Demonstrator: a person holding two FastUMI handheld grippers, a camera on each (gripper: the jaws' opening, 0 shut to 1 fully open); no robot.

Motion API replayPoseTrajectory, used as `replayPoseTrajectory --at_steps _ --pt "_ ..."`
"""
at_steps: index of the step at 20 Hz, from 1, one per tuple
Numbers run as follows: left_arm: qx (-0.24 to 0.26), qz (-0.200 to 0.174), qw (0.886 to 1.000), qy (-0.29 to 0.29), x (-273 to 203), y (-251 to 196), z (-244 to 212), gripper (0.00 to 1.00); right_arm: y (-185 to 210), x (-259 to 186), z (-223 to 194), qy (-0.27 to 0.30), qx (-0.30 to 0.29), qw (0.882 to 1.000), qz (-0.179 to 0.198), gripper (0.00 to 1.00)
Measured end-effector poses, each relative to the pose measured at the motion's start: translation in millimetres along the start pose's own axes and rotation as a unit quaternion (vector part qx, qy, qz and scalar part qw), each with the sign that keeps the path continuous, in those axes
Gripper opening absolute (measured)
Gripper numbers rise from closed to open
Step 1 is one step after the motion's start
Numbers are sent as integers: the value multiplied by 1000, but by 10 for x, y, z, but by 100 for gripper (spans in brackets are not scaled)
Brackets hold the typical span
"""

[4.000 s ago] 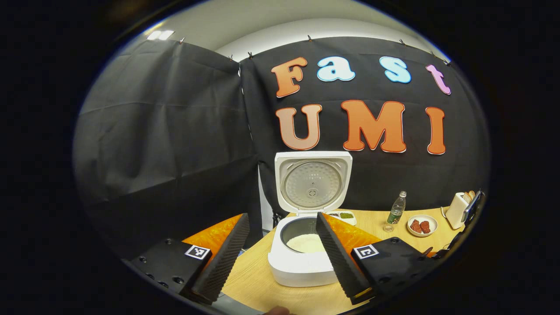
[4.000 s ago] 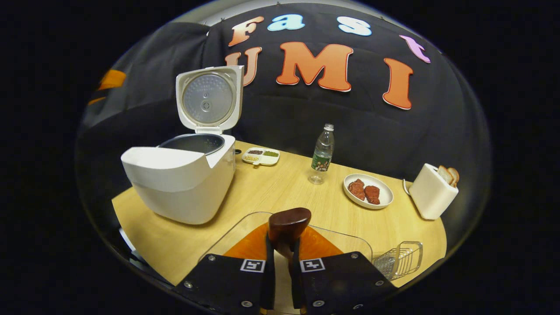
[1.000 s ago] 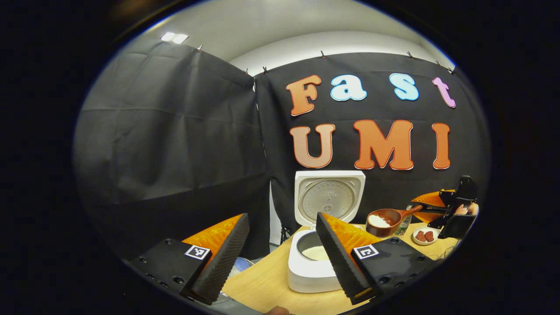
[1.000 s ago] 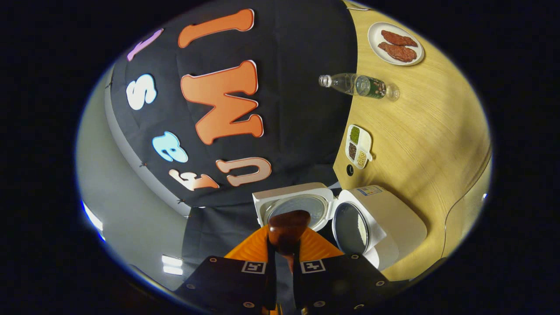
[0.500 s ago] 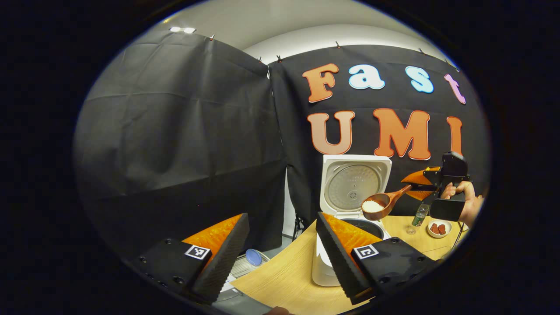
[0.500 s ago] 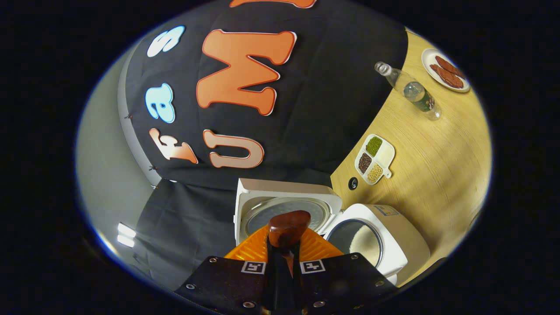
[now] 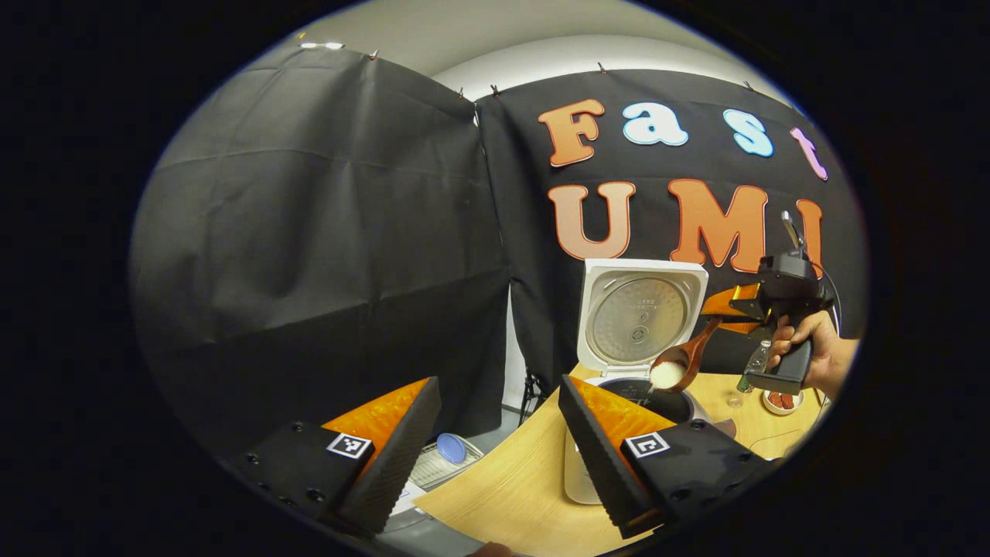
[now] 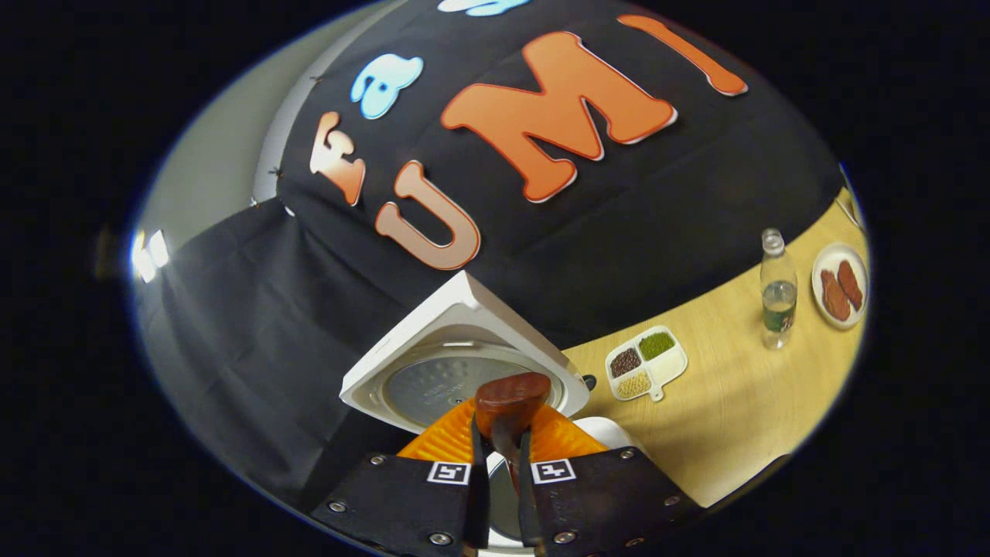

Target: Close the left gripper, press the button to open the rice cooker; take a wooden spoon from the chopstick holder with the right hand, scoop a spoonful of rice and pour it into the rice cooker, then put the wooden spoon back into the chopstick holder.

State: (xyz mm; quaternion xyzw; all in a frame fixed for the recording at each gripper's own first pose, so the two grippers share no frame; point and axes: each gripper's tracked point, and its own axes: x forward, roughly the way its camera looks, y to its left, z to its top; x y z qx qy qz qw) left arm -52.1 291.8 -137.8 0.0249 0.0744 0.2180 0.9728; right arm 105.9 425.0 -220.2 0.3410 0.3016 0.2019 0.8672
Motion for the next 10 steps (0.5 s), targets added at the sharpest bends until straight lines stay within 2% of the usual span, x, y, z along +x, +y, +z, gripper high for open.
replayPoseTrajectory --at_steps 2,5,10 --pt "1 -4 1000 1 21 -38 0 100 154 6 12 -11 -60 998 3 14" --pt "2 -6 1000 1 24 -59 -11 100 336 -28 43 -20 -114 993 22 14" --pt "4 2 1000 5 9 -27 -51 100 667 -155 66 -62 -221 972 59 14"
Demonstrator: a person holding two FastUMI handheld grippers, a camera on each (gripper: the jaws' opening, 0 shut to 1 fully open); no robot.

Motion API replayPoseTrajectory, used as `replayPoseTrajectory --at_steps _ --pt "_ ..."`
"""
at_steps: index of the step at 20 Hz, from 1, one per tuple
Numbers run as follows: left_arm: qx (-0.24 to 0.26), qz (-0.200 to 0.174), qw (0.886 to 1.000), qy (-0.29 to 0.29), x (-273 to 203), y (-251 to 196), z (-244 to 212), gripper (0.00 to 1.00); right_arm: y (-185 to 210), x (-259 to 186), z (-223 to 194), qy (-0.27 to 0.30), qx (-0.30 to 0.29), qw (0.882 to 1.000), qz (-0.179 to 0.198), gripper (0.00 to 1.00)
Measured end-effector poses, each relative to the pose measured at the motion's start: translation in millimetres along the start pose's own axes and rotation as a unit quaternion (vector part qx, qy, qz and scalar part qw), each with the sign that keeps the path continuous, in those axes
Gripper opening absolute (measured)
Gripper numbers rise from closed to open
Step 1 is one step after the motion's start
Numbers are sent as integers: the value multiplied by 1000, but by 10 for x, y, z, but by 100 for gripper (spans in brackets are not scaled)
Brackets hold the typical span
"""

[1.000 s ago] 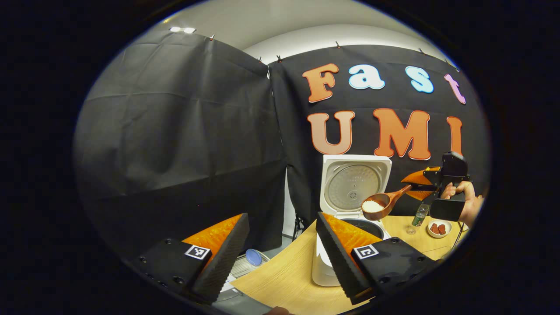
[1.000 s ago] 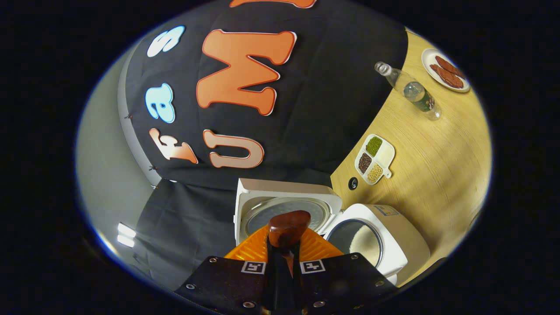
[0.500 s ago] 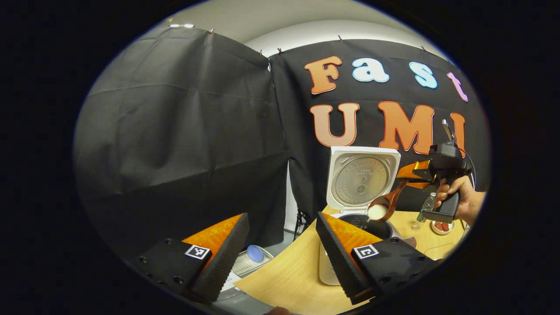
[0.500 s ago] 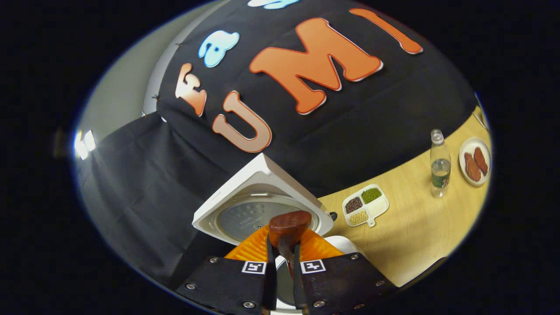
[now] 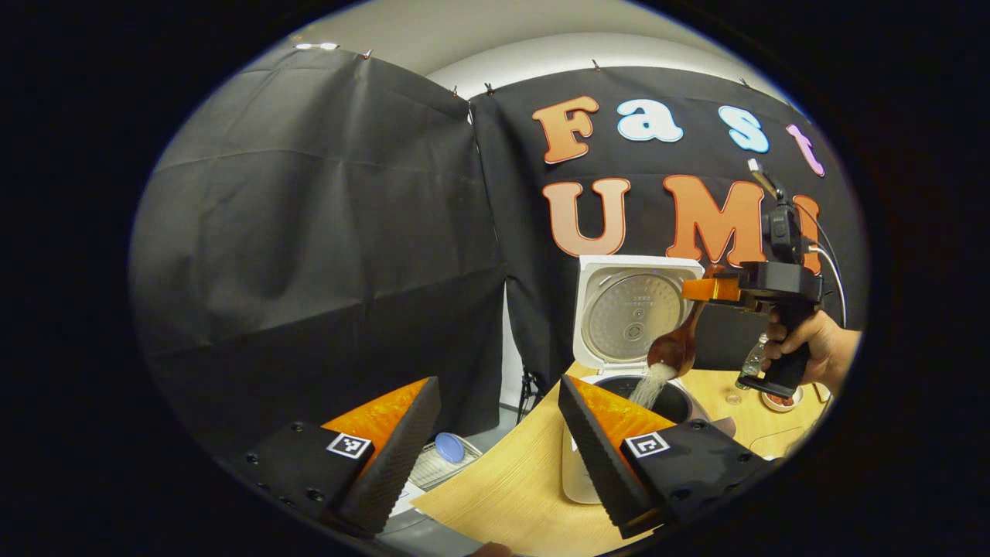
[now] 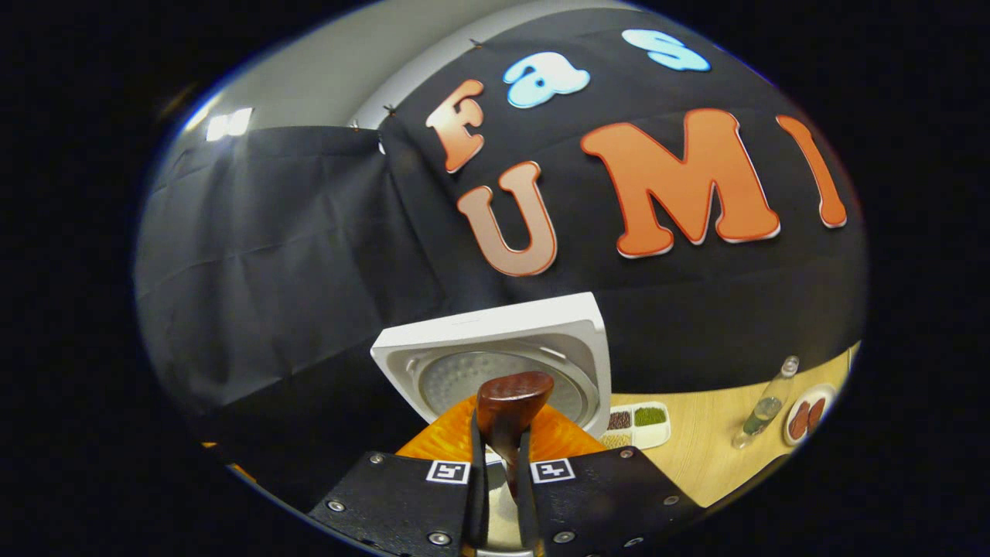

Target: Close the left gripper, press the button to open the rice cooker; take a wooden spoon from the chopstick holder with the right hand, scoop a spoonful of rice and pour it into the rice cooker, then put the wooden spoon back into the chopstick holder.

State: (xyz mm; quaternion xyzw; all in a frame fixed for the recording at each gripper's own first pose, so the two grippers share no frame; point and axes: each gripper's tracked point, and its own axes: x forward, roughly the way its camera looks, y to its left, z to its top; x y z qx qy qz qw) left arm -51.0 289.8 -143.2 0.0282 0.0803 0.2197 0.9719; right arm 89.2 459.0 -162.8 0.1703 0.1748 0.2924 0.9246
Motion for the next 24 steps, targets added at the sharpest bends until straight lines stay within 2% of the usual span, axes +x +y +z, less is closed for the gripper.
replayPoseTrajectory --at_steps 5,8,11,14,17,23,24 --pt "0 8 1000 -1 -31 -17 4 100 325 -98 92 -30 -110 992 49 14" --pt "8 12 1000 -6 -54 -68 30 100 423 -180 98 -42 -142 986 75 14" --pt "9 8 1000 -11 -91 -171 77 100 334 -275 180 -42 -113 990 76 14" --pt "11 3 1000 -17 -127 -312 139 100 93 -433 296 -38 -40 996 63 14" --pt "12 -7 1000 -21 -199 -507 178 100 -184 -689 385 -33 23 998 52 14" --pt "20 -30 999 -26 -368 -1013 257 100 -866 -1336 439 -28 55 998 11 14" --pt "22 -33 999 -26 -400 -1088 267 100 -990 -1461 427 -26 57 998 3 10"
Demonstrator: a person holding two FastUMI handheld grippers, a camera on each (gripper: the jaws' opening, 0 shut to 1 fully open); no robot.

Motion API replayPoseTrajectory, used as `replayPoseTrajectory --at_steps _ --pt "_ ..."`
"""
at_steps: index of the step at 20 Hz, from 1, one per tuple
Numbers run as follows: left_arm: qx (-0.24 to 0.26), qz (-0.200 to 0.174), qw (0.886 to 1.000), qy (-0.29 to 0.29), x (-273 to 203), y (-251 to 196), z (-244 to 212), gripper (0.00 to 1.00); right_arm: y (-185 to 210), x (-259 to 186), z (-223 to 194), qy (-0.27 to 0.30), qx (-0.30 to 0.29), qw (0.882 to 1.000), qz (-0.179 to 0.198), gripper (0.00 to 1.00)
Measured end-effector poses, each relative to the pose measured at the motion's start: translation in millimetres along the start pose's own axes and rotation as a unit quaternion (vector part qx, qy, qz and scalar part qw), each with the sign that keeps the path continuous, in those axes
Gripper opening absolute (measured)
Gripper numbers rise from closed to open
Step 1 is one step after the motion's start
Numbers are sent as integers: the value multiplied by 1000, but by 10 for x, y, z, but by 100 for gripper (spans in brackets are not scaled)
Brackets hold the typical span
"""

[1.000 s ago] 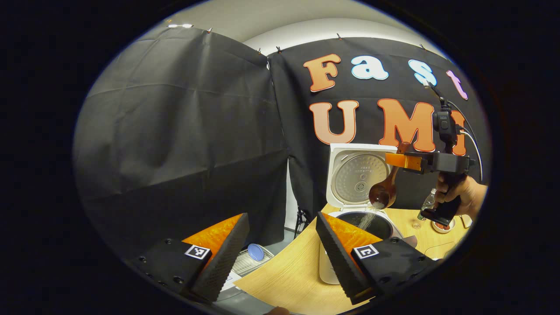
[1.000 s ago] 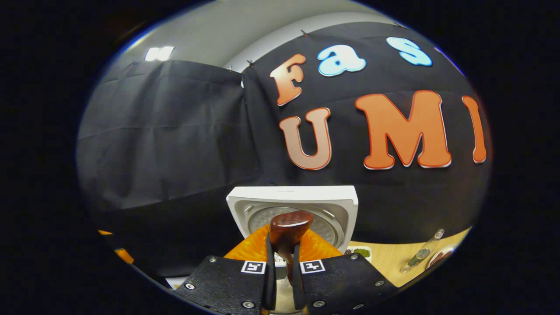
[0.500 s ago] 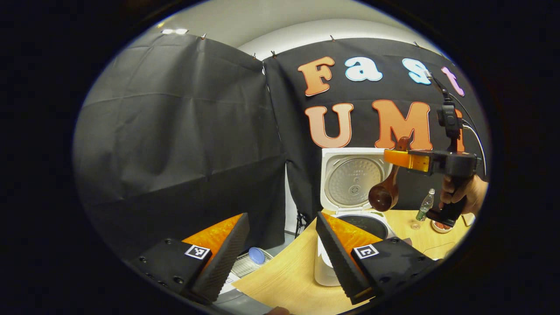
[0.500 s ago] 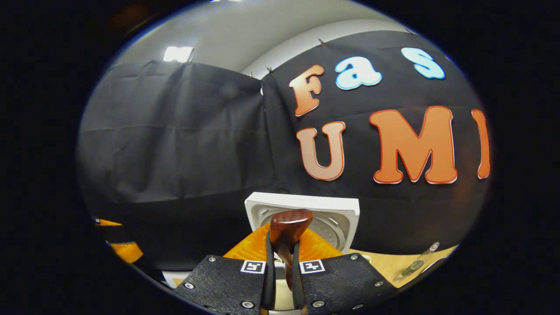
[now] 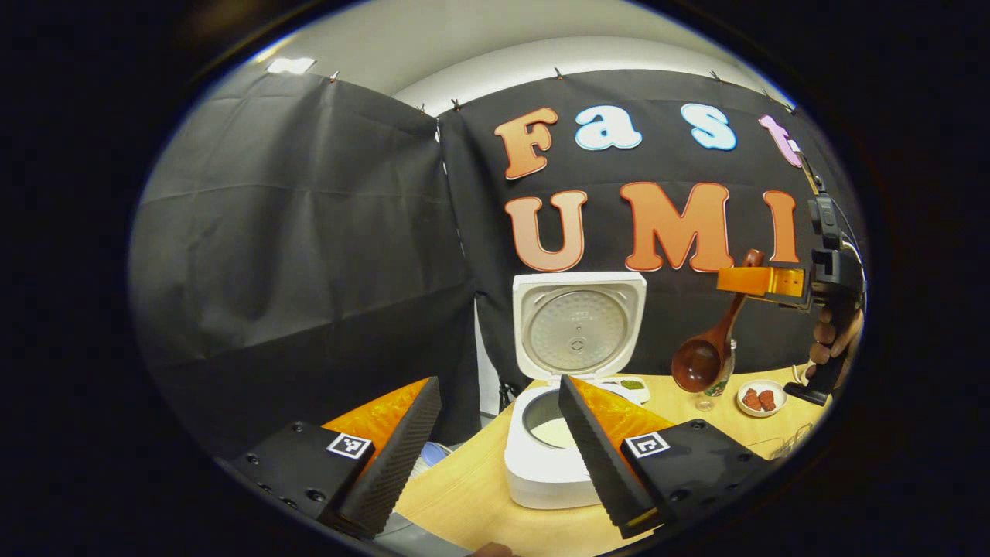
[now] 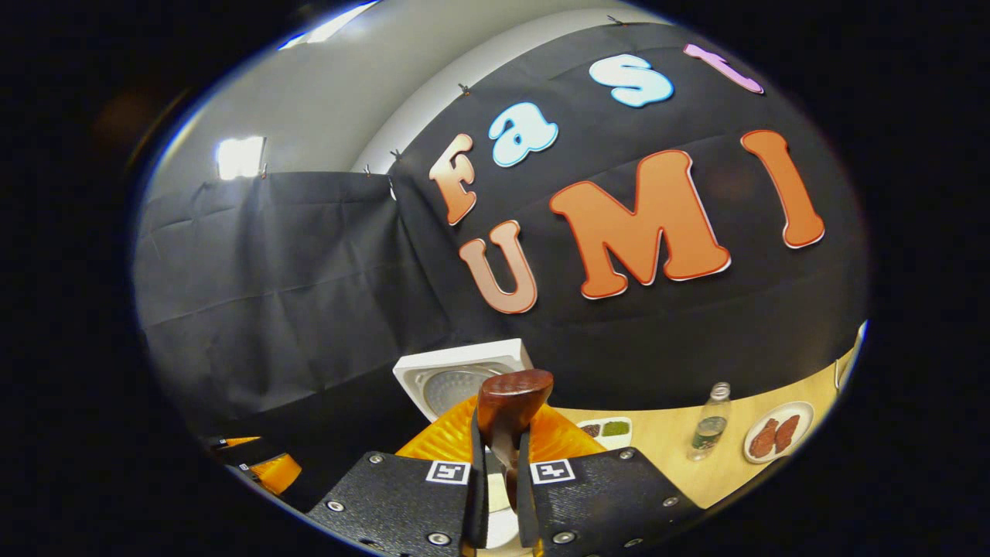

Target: Close the left gripper, press the button to open the rice cooker; take a wooden spoon from the chopstick holder with the right hand, scoop a spoonful of rice and pour it into the rice cooker, then put the wooden spoon back into the chopstick holder.

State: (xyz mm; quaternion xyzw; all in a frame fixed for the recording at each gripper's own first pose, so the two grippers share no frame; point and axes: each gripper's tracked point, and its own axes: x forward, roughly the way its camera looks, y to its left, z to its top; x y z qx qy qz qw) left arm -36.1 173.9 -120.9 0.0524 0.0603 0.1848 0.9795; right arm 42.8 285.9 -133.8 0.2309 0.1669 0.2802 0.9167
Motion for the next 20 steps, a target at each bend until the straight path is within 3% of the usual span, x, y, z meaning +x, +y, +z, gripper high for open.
replayPoseTrajectory --at_steps 2,4,6,8,15,20 --pt "0 -7 1000 1 -39 -164 25 100 -243 -249 18 4 5 1000 -17 14" --pt "0 -15 1000 2 -78 -327 39 100 -499 -491 32 4 13 999 -39 10" --pt "2 -19 1000 5 -118 -465 48 100 -758 -726 -18 13 15 998 -61 19" --pt "9 -29 1000 8 -166 -639 33 100 -1066 -973 -144 29 14 995 -92 14" --pt "19 -66 998 7 -242 -1157 127 100 -1956 -1828 -289 54 38 978 -199 14" --pt "29 -83 996 -1 -247 -1372 223 100 -2407 -2324 -391 65 47 964 -253 14"
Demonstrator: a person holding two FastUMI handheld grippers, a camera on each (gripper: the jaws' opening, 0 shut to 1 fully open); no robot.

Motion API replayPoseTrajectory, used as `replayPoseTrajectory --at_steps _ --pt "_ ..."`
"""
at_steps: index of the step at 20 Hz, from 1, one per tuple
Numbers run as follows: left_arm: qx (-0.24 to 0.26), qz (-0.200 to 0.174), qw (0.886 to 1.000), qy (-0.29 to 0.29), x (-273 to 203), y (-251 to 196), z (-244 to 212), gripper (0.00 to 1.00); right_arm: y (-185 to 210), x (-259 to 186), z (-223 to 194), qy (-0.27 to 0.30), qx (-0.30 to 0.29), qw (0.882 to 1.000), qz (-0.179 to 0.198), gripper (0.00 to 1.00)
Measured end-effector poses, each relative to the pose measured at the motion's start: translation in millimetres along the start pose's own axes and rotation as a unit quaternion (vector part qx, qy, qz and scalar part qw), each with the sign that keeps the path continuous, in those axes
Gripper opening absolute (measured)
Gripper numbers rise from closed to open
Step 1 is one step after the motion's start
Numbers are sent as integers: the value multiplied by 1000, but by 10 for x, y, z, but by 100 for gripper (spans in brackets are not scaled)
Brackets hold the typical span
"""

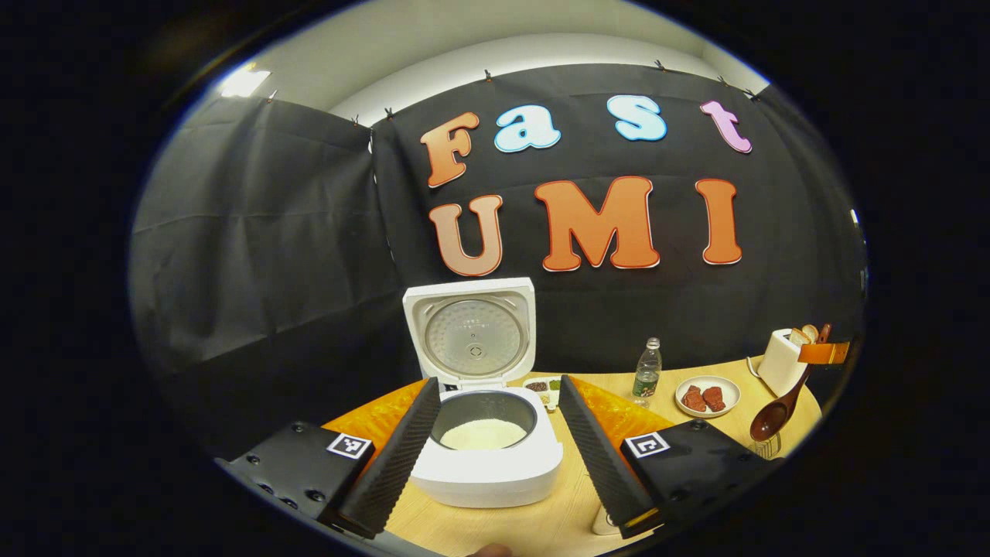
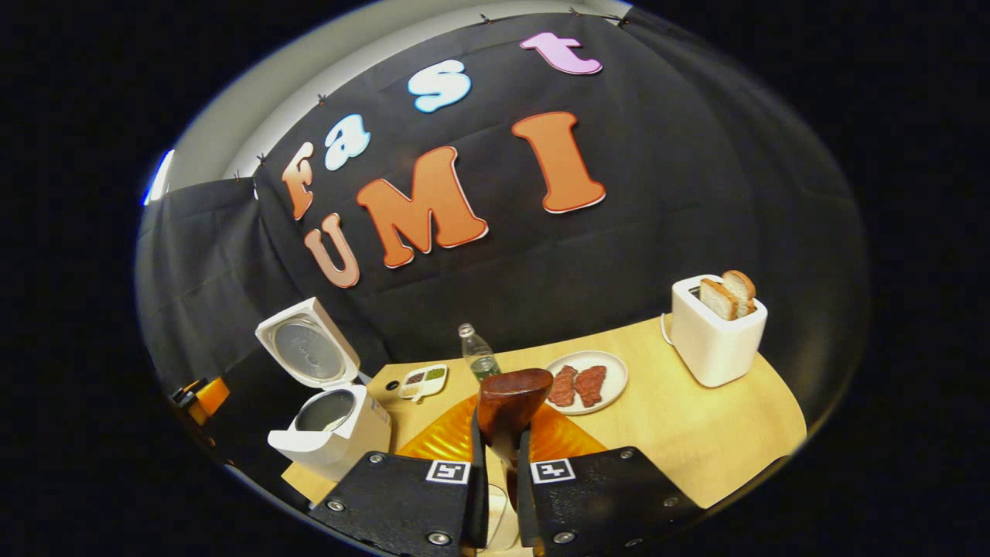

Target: Close the left gripper, press the button to open the rice cooker; take a wooden spoon from the chopstick holder with the right hand, scoop a spoonful of rice and pour it into the rice cooker, then put the wooden spoon back into the chopstick holder.

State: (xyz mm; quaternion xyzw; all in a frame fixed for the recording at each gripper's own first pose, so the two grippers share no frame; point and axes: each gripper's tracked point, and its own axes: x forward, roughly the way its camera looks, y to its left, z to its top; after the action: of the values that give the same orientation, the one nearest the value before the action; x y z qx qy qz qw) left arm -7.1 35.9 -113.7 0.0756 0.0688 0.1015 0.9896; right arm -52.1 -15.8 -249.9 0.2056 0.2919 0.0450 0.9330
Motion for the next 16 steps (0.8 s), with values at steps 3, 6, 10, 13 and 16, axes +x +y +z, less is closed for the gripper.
replayPoseTrajectory --at_steps 3,6,10,13,16 --pt "-3 7 1000 -5 33 34 86 100 -265 -116 -70 3 10 1000 -27 16" --pt "0 23 1000 -16 87 153 198 100 -510 -133 -212 9 19 998 -54 15" --pt "-11 39 999 -18 220 326 303 100 -651 -59 -548 24 49 996 -66 16" --pt "-16 49 998 -23 340 490 433 100 -791 36 -805 32 81 993 -85 17" --pt "-30 61 997 -27 486 706 553 100 -874 104 -939 26 117 988 -97 18"
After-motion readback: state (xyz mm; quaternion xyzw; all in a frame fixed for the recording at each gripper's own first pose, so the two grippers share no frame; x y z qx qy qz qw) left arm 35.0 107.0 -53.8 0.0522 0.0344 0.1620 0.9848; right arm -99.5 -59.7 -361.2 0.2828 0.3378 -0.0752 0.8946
